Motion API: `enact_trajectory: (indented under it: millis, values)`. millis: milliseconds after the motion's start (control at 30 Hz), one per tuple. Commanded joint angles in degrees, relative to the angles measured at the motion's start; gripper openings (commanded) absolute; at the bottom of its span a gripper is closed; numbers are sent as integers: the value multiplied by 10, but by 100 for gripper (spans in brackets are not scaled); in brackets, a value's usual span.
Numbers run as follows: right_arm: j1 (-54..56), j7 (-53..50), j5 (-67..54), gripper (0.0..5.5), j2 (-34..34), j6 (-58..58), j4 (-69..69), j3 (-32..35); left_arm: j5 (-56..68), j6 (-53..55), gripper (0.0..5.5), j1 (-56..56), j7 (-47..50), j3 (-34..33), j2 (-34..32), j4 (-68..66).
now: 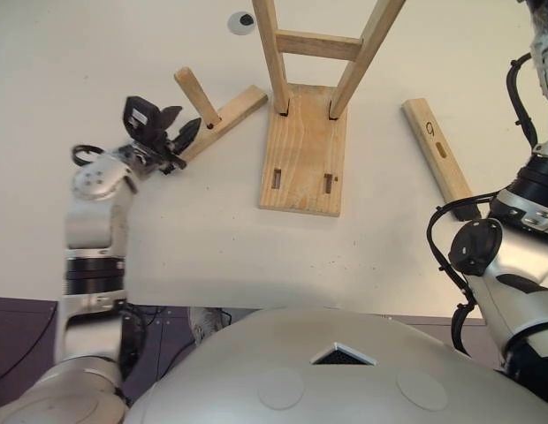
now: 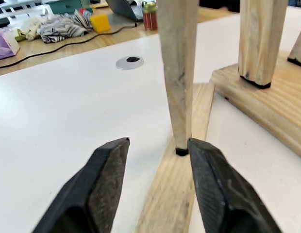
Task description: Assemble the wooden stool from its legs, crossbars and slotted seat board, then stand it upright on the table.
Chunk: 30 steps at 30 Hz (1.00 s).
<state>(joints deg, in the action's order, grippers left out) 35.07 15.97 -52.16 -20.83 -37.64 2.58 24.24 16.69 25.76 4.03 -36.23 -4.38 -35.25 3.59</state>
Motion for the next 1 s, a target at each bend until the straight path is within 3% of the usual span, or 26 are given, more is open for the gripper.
enact_trajectory:
  millis: [33,167,433,733,833,900,1000]
  values:
    - [-18,-12,6,0,4,2,-11,6,0,128,273,14,-85,43,-118,84]
    - [-20,-16,15,0,10,5,-8,-1,-33,96,329,47,-106,79,-119,11]
    - [-18,-9,34,0,8,11,3,-13,-98,-4,329,49,-140,154,-90,-138]
    - [-16,7,45,0,-8,11,8,-18,-68,-44,199,27,-133,96,-70,-130]
    - [-7,17,53,0,-14,12,13,-25,-67,-53,199,18,-116,81,-60,-128]
    - [3,26,49,0,-14,7,17,-23,-22,-33,199,26,-95,28,-37,-115]
    - [26,47,36,48,-22,-4,32,-17,67,3,199,51,-73,-53,6,-93]
